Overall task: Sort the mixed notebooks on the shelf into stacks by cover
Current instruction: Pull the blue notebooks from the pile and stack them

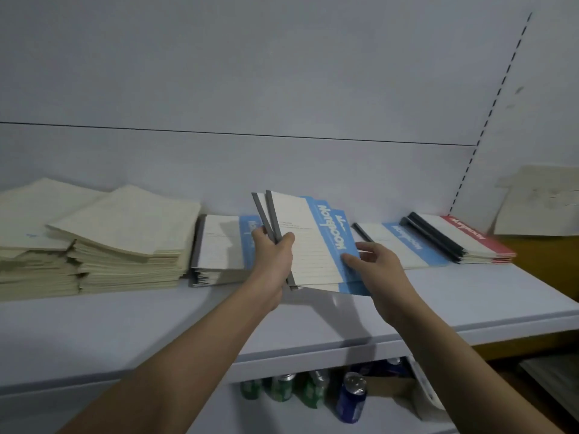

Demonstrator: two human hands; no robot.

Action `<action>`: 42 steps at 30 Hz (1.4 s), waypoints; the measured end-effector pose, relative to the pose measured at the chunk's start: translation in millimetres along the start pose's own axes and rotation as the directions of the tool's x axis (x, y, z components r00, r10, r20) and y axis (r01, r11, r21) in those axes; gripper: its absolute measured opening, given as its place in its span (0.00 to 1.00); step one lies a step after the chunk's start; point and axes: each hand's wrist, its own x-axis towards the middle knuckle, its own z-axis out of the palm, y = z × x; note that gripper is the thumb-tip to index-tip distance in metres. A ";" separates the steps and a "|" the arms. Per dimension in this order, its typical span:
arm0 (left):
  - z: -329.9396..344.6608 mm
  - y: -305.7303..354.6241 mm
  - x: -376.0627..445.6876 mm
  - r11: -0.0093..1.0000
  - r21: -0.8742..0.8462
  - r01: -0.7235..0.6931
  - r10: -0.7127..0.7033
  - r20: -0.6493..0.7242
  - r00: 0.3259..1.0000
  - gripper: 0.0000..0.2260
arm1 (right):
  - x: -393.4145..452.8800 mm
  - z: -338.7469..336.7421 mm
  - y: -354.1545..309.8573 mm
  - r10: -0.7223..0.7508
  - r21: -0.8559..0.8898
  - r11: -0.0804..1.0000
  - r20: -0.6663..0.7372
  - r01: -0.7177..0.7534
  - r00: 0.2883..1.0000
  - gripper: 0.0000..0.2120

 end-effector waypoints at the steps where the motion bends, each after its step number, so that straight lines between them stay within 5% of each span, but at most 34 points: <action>1: 13.4 -8.5 0.9 1.000 0.014 0.021 -0.022 0.011 1.000 0.10 | 5.9 -15.7 6.9 0.007 0.032 0.999 -0.001 -0.007 1.000 0.15; 8: 125.8 -56.9 -6.2 0.966 0.071 0.250 -0.257 0.130 0.958 0.15 | 53.9 -122.7 45.1 0.049 -0.009 0.999 -0.071 -0.050 0.996 0.15; 15: 200.1 -80.0 2.4 0.988 -0.054 0.144 -0.146 -0.026 0.989 0.14 | 96.7 -182.4 47.1 -0.025 -0.049 0.998 0.011 0.026 1.000 0.20; 21: 218.8 -88.1 21.5 0.966 0.254 0.041 -0.034 -0.031 0.999 0.14 | 129.6 -185.4 47.2 -0.136 -0.292 0.944 0.074 0.152 0.988 0.21; 25: 223.3 -94.6 51.8 0.749 0.662 0.031 -0.025 -0.018 1.000 0.11 | 149.7 -175.6 53.5 -0.196 -0.645 0.721 0.161 0.253 0.967 0.18; 29: 232.6 -111.3 52.1 0.332 0.941 -0.070 0.186 0.008 0.982 0.15 | 142.5 -165.0 74.8 -0.328 -0.768 0.551 0.160 0.326 0.931 0.24; 35: 226.2 -112.7 54.9 0.349 0.933 -0.081 0.209 0.007 0.978 0.07 | 138.8 -162.0 93.5 -0.359 -0.839 0.497 0.033 0.221 0.933 0.26; 42: 229.8 -114.3 54.9 0.335 0.936 -0.113 0.148 0.067 0.987 0.12 | 149.1 -166.6 94.4 -0.365 -0.793 0.518 0.134 0.320 0.921 0.16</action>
